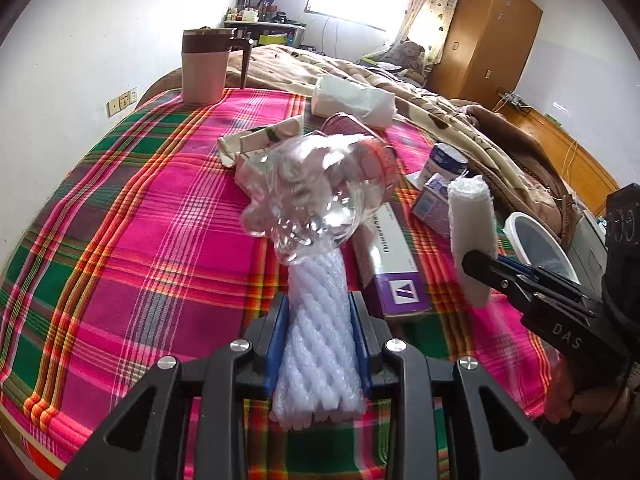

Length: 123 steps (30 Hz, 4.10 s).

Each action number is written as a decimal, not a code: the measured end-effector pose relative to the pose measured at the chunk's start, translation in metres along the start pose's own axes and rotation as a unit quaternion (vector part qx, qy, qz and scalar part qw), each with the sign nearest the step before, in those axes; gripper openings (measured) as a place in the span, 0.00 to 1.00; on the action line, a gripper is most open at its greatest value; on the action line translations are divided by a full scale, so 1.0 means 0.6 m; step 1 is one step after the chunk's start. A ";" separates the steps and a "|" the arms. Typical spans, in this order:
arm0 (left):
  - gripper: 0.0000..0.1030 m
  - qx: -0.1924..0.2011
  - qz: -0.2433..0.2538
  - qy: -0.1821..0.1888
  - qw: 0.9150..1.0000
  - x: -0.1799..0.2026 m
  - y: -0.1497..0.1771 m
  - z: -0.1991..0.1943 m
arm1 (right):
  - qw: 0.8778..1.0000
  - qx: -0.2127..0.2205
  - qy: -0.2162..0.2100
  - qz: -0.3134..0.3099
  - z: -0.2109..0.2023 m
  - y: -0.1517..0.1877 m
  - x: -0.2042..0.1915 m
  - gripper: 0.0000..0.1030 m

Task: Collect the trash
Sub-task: 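Lift the foam net and fuzzy roll and carry both toward the white bin, then lower both items over the bin and open both tools to release them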

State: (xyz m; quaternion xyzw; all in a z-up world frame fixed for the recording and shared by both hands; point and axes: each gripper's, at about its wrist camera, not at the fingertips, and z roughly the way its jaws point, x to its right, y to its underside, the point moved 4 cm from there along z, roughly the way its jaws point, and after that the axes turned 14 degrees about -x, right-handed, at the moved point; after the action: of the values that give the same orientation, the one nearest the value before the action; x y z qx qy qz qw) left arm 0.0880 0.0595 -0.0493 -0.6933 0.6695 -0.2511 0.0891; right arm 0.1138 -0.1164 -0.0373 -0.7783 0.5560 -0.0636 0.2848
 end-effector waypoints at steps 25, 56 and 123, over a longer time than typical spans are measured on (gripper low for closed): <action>0.30 0.021 0.046 0.037 0.998 0.075 0.013 -0.034 | 0.998 0.041 0.012 0.054 -0.062 0.028 0.039 0.22; 0.30 0.081 0.137 0.108 0.981 0.263 -0.087 -0.039 | 0.975 0.115 0.087 0.166 -0.170 0.037 0.185 0.22; 0.31 -0.028 0.147 0.097 0.984 0.296 0.024 0.022 | 0.978 0.100 0.057 0.173 -0.166 0.080 0.201 0.22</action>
State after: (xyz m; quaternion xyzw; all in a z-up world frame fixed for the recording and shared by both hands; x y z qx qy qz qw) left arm 0.0775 -0.1172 -0.0265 -0.5616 0.7767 -0.2825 0.0398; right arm 0.0779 -0.2727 -0.0055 -0.6330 0.6882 -0.1134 0.3359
